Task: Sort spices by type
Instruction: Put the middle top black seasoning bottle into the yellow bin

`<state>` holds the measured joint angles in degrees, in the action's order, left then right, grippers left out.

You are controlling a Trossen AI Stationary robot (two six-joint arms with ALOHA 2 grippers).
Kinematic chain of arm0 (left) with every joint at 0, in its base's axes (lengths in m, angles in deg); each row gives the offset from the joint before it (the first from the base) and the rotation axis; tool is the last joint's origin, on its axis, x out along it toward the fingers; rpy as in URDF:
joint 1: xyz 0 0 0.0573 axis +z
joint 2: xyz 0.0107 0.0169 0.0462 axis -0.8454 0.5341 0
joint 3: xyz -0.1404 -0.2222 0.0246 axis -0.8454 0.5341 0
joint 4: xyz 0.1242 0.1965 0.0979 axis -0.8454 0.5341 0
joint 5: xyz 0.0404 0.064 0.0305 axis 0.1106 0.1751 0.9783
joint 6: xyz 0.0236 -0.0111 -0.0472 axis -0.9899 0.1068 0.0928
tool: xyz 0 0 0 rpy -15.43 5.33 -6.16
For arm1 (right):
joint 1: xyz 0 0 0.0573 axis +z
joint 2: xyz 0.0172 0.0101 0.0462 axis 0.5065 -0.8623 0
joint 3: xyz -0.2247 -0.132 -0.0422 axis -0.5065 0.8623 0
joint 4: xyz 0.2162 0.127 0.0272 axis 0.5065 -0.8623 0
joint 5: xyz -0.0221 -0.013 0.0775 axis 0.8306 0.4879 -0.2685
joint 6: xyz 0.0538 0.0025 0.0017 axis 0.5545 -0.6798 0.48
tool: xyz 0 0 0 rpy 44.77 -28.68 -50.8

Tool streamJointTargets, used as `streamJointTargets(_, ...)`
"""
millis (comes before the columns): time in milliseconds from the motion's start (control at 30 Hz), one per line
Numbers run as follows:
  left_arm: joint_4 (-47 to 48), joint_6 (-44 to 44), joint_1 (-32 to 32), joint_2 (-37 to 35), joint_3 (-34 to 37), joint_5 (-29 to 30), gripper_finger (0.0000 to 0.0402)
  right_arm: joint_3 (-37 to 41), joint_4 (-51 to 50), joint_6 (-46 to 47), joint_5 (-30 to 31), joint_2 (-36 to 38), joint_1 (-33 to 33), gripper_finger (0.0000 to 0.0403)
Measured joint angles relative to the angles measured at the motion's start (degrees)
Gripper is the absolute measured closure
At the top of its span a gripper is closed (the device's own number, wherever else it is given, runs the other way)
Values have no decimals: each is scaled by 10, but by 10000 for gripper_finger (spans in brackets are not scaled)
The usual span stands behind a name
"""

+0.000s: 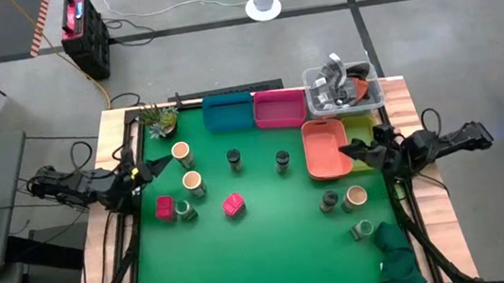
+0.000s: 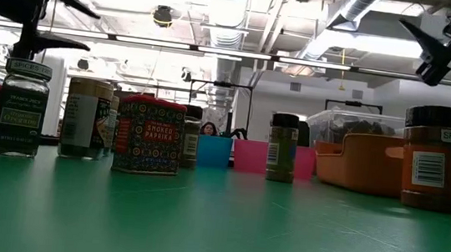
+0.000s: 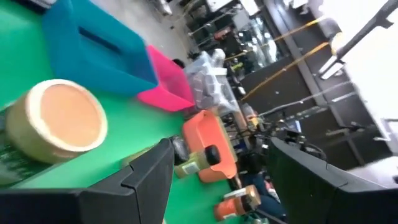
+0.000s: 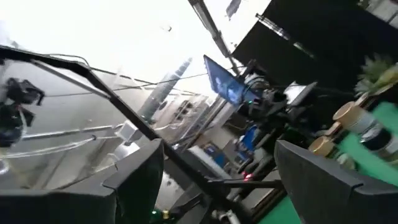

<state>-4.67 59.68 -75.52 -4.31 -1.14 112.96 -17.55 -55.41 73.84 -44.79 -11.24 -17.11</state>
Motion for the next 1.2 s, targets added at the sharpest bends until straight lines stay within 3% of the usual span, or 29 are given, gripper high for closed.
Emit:
streamJointTargets(133, -71, -75, 0, 11, -1, -5, 159, -59, -103, -38, 47, -35, 0, 74)
streamJointTargets(267, -71, -122, 0, 51, -36, -4, 159, -160, -266, -70, 93, -115, 0, 74)
streamJointTargets(467, -50, -196, 0, 153, -113, 20, 159, -329, -449, -120, 121, -297, 0, 74)
streamJointTargets(600, 10, -192, 10, 212, -179, 62, 159, -436, -561, -145, 130, -430, -19, 74)
streamJointTargets(700, 93, -156, 35, 240, -240, 54, 159, -513, -616, -194, 101, -525, -44, 74)
streamJointTargets(933, 245, -147, 102, 295, -364, -51, 159, -661, -678, -347, -21, -709, -104, 61)
streamJointTargets(1100, 303, -196, 132, 336, -406, -124, 159, -722, -703, -373, -56, -806, -140, 15)
streamJointTargets(1200, 307, -227, 146, 356, -410, -170, 159, -753, -733, -366, -63, -859, -161, 9)
